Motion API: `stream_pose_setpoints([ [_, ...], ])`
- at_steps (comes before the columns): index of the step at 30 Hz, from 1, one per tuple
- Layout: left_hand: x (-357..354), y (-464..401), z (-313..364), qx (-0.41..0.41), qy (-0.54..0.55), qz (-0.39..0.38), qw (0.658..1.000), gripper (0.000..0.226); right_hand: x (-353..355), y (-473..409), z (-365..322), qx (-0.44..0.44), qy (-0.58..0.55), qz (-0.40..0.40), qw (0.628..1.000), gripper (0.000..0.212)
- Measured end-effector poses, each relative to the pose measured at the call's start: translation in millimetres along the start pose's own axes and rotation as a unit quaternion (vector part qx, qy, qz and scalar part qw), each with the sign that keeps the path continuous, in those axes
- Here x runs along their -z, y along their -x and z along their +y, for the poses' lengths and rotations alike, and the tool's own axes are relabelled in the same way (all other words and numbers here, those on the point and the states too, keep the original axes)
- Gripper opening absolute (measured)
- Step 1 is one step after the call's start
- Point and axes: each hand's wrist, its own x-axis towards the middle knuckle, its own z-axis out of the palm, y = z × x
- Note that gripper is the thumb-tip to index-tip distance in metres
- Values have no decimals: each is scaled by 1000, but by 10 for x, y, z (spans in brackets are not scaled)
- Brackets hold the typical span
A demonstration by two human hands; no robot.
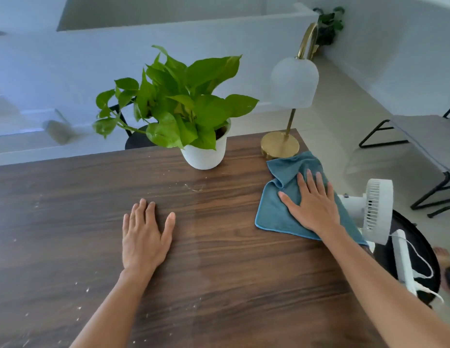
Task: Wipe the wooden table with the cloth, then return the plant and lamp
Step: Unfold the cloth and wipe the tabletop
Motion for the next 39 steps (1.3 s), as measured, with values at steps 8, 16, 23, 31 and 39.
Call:
stream_pose_setpoints([
  [8,149,-47,-156,-27,53,-27,998,86,-107,359,-1071,71,10,-3,997,94],
  [16,519,-279,-1186,-62,142,31,987,69,-275,583,-2590,115,-20,-9,993,92],
  [23,479,-390,-1950,-50,59,0,997,81,-344,1221,-3197,212,-53,-19,976,88],
  [31,456,-337,-1918,-58,23,3,998,84,-246,814,-2411,55,-12,5,998,94],
  [39,428,-351,-1939,-56,80,12,995,80,-363,580,-3883,149,-42,-21,988,94],
])
